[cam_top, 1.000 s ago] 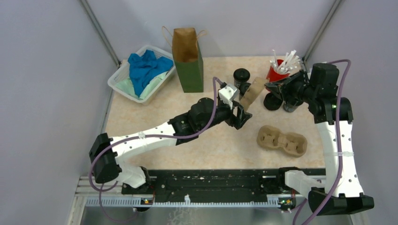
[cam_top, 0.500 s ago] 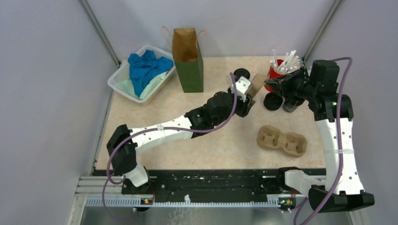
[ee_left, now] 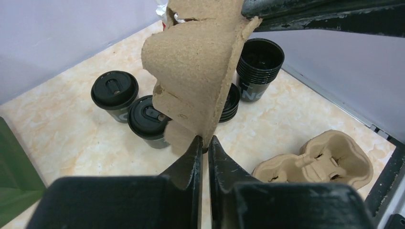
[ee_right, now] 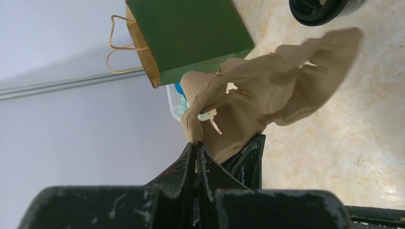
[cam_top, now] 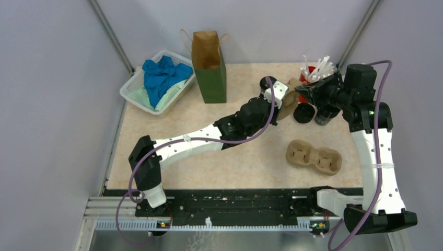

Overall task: Pack the takeout coffee
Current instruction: Place the cup tray in the takeout bag.

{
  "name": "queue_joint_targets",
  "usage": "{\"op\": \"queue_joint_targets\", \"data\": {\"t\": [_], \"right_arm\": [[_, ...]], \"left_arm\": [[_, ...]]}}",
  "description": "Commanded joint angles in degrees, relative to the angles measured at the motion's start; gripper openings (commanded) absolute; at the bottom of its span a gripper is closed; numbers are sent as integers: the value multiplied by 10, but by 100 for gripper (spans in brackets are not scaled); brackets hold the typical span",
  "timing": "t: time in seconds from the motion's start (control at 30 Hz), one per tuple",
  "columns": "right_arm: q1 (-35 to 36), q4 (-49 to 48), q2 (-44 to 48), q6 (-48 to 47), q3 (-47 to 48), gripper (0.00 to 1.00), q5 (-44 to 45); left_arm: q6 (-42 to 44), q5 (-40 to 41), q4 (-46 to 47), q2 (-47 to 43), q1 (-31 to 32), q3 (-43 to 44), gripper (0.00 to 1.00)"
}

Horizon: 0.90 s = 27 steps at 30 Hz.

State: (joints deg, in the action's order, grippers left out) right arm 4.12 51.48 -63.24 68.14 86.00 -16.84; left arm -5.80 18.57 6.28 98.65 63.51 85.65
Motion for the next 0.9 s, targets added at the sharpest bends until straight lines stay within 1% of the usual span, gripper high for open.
{"op": "queue_joint_targets", "data": {"t": [0.0, 0.07, 0.17, 0.2, 0.23, 0.3, 0.37, 0.43, 0.5, 0.53, 0.57, 0.6, 0.7, 0.77, 0.87], "right_arm": [[8, -1, -1, -23, 26, 0, 7], [8, -1, -1, -28, 22, 0, 8], [8, -12, 2, -34, 12, 0, 4], [8, -15, 1, -39, 9, 2, 2], [8, -20, 1, -48, 8, 9, -3], [8, -32, -2, -86, 7, 35, -21], [8, -38, -2, -148, 10, 59, -54], [7, -29, 6, -218, 8, 78, -82], [7, -48, 29, -244, -32, 86, -129], [7, -80, 48, -230, -71, 87, -156], [7, -136, 69, -195, -120, 87, -189], [7, -201, 91, -137, -166, 86, -210], [7, -397, 152, -5, -295, 87, -227], [7, -482, 158, 23, -330, 87, -231], [8, -560, 128, 36, -343, 84, -255]], "left_arm": [[18, 17, 22, -9, 5, 28, 6], [18, 16, 22, -18, 5, 20, 0], [16, 11, 16, -30, 5, 13, 0], [13, 9, 11, -33, 5, 14, 0], [7, 9, 0, -36, 5, 16, 0], [-9, 16, -23, -46, 4, 17, 0], [-30, 27, -44, -63, -2, 11, 0], [-71, 18, -68, -88, -20, 4, 0], [-124, 0, -94, -121, -47, -5, 0], [-158, -15, -102, -138, -64, -11, 0], [-193, -35, -104, -164, -87, -19, 0], [-235, -56, -100, -183, -108, -39, 0], [-342, -96, -76, -235, -167, -83, 0], [-392, -113, -67, -259, -191, -98, 0], [-468, -135, -45, -286, -218, -125, 0]]}}
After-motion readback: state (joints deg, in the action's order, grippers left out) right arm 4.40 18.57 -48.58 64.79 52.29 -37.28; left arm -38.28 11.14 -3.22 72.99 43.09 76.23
